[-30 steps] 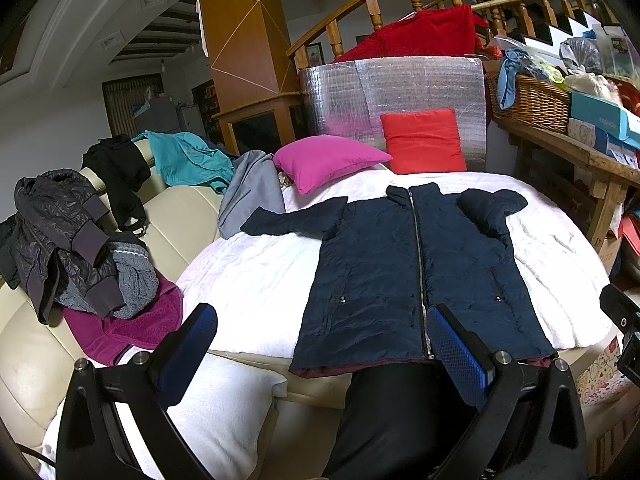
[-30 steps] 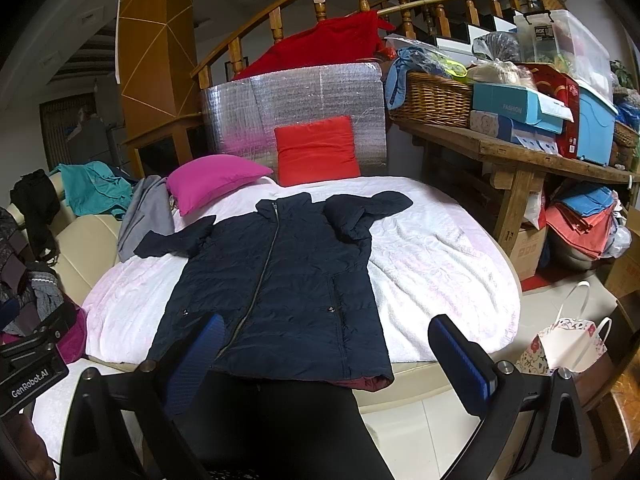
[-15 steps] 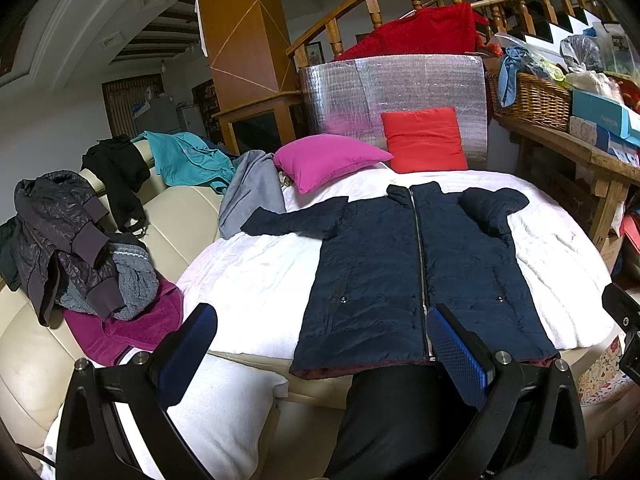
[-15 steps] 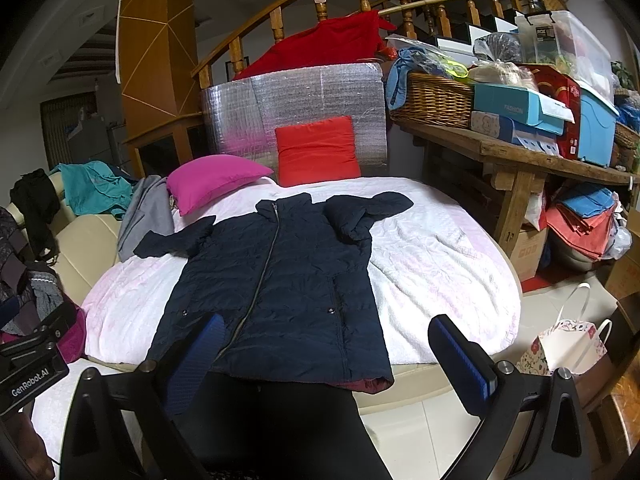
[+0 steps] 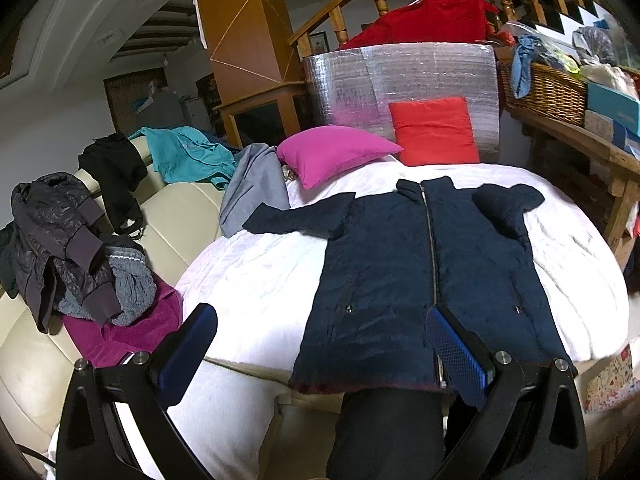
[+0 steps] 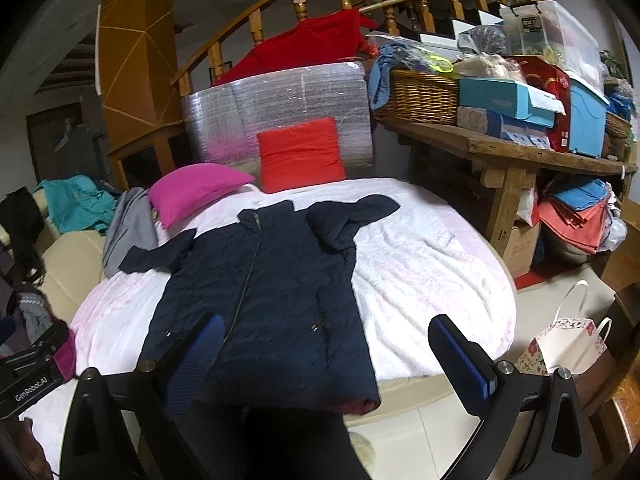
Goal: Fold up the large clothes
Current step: 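Lower the right tool onto the jacket sleeve and grasp it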
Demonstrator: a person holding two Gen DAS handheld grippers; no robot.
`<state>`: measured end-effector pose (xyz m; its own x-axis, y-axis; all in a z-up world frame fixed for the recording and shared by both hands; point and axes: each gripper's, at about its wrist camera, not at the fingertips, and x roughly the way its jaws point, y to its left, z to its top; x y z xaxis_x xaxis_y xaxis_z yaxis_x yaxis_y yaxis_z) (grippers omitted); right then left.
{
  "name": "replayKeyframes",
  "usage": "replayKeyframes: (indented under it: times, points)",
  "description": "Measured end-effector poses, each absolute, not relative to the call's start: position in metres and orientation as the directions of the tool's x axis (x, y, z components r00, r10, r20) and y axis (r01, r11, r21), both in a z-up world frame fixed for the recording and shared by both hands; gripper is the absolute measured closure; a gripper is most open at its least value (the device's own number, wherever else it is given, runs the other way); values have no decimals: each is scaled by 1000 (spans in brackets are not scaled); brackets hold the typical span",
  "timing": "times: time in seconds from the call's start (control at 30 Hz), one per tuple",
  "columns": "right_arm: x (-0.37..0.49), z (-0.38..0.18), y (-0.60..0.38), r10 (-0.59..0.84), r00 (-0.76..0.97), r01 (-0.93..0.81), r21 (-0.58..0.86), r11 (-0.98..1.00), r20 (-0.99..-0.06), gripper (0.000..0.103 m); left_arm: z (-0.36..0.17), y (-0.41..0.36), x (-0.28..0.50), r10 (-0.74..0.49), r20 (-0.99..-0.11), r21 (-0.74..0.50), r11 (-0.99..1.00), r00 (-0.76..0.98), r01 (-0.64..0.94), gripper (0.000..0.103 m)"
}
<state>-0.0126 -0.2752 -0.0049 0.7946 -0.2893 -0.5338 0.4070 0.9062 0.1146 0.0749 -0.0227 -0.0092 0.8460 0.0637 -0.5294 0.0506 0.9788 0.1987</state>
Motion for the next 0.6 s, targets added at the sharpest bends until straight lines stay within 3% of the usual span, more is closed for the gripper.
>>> replayKeyframes:
  times: [0.6]
  points:
    - [129, -11, -375, -352, 737, 501, 116, 858, -577, 0, -12, -61, 199, 101, -546, 213, 977, 832, 21, 0]
